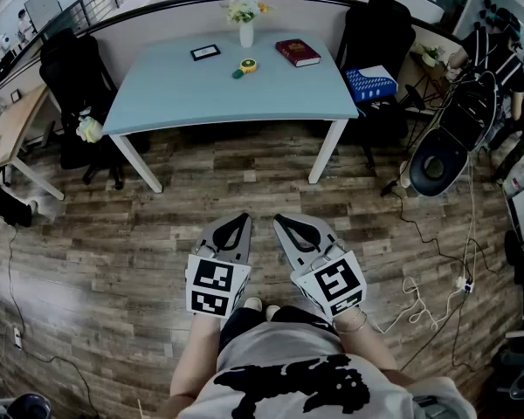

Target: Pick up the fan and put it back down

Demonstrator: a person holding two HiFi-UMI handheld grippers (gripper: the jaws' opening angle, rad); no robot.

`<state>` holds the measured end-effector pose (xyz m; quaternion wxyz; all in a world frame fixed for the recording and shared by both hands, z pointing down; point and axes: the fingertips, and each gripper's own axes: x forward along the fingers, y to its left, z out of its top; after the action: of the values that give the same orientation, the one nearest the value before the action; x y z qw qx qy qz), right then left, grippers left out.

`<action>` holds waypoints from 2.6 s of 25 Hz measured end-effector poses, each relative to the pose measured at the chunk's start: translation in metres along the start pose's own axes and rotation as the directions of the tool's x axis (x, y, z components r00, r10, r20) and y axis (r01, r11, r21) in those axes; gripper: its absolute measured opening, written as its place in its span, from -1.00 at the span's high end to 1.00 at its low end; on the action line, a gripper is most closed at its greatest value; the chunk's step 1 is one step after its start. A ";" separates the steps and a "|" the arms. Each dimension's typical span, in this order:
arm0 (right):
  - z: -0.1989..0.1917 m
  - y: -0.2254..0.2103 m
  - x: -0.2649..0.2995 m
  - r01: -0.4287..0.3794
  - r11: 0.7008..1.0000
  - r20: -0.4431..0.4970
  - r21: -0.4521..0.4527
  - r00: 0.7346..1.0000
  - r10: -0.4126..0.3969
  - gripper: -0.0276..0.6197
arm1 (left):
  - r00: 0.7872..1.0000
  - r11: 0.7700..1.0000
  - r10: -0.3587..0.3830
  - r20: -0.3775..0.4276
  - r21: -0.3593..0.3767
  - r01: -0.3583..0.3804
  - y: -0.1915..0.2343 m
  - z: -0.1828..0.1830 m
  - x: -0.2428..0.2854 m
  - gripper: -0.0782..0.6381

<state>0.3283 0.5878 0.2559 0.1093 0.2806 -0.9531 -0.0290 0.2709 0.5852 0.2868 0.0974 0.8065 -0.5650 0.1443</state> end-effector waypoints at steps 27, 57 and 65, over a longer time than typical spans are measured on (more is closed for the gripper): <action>0.008 0.016 0.050 0.031 0.997 0.023 0.067 0.999 -0.033 0.40 | 0.987 0.990 -0.142 0.072 -0.013 0.143 0.040 -0.005 -0.017 0.75; -0.004 -0.131 0.256 0.019 0.992 -0.029 0.126 0.999 -0.015 -0.18 | 0.996 0.992 -0.072 0.051 -0.095 0.077 0.218 0.034 0.146 0.75; 0.017 -0.208 0.320 0.006 0.995 0.009 0.101 1.000 -0.007 -0.18 | 0.998 0.992 -0.049 0.045 -0.112 0.054 0.269 0.063 0.224 0.75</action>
<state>0.1730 0.2396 0.2762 0.0903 0.2888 -0.9529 0.0176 0.0974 0.2752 0.3026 0.1346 0.8168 -0.5533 0.0925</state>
